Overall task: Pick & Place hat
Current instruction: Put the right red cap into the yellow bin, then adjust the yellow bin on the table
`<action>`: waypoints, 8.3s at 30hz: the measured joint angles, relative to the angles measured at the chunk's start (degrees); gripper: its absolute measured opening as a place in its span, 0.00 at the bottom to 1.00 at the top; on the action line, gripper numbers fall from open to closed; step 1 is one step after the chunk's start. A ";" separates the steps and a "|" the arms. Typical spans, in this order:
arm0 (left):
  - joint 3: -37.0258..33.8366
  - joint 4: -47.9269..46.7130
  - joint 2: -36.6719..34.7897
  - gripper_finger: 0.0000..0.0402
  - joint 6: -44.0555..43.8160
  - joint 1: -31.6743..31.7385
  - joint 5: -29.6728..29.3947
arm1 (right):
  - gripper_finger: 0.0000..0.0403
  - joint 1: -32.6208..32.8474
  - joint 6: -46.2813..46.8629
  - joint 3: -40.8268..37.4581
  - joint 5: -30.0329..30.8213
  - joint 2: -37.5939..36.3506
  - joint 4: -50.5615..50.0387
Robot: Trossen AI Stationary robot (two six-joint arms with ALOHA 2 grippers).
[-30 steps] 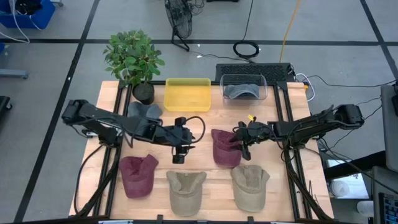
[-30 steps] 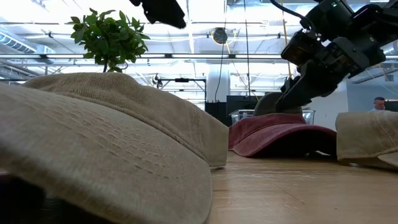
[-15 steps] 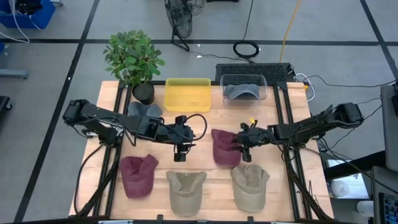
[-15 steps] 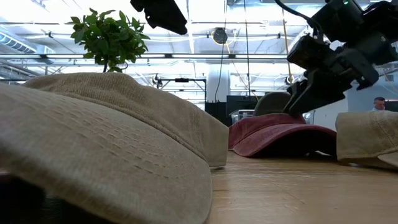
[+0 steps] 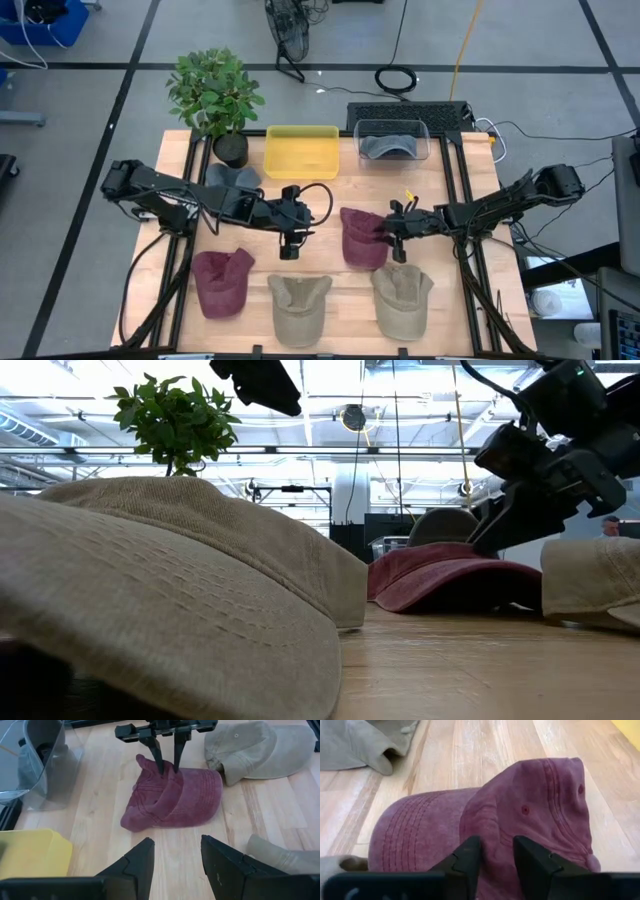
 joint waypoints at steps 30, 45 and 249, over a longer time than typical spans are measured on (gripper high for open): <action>0.00 0.43 -0.02 0.41 -0.73 0.00 0.48 | 0.00 -0.72 -14.37 2.85 1.30 0.04 13.84; 0.00 0.56 -0.02 0.41 -0.35 0.00 0.50 | 0.00 -5.61 -19.22 21.24 -9.91 12.77 1.94; 0.35 6.10 17.59 0.20 36.16 47.88 23.21 | 0.31 5.68 -6.84 15.21 -3.17 17.51 8.76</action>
